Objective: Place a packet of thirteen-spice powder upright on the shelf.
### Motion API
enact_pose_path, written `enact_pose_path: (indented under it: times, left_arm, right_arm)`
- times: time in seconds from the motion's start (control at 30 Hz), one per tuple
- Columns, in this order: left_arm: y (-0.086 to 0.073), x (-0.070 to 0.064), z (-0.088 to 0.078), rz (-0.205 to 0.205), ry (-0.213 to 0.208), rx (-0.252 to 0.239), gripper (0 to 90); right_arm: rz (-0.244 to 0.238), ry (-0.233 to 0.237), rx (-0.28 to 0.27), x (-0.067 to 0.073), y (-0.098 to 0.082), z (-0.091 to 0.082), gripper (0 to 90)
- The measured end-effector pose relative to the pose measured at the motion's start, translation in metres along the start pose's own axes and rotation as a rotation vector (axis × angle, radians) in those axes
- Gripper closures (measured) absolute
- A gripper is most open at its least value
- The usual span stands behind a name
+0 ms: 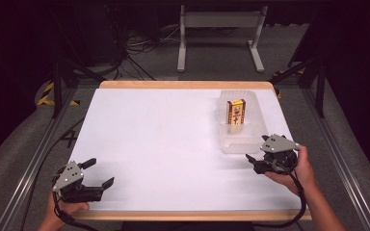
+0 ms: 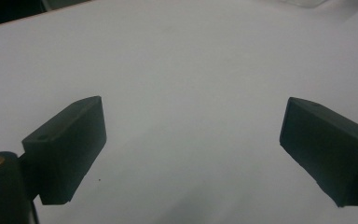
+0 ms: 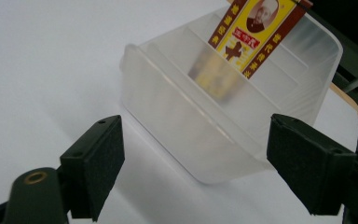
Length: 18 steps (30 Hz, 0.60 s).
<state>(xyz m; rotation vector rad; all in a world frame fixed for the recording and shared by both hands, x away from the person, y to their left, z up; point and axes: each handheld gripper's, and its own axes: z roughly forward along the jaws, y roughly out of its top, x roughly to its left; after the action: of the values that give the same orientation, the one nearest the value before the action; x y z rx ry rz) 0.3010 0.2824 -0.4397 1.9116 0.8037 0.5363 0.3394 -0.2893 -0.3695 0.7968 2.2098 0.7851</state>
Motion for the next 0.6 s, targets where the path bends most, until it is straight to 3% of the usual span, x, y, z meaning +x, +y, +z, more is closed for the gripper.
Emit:
enact_pose_path:
  times: [0.37, 0.6]
  left_arm:
    - [0.0, -0.001, 0.002, 0.005, -0.007, 0.01, 7.8]
    - [0.0, 0.0, 0.003, 0.004, -0.007, 0.012, 7.8]
  right_arm:
    - [0.032, -0.01, 0.022, -0.004, -0.033, 0.001, 17.0]
    - [0.071, -0.018, 0.002, -0.005, -0.052, -0.001, 15.5]
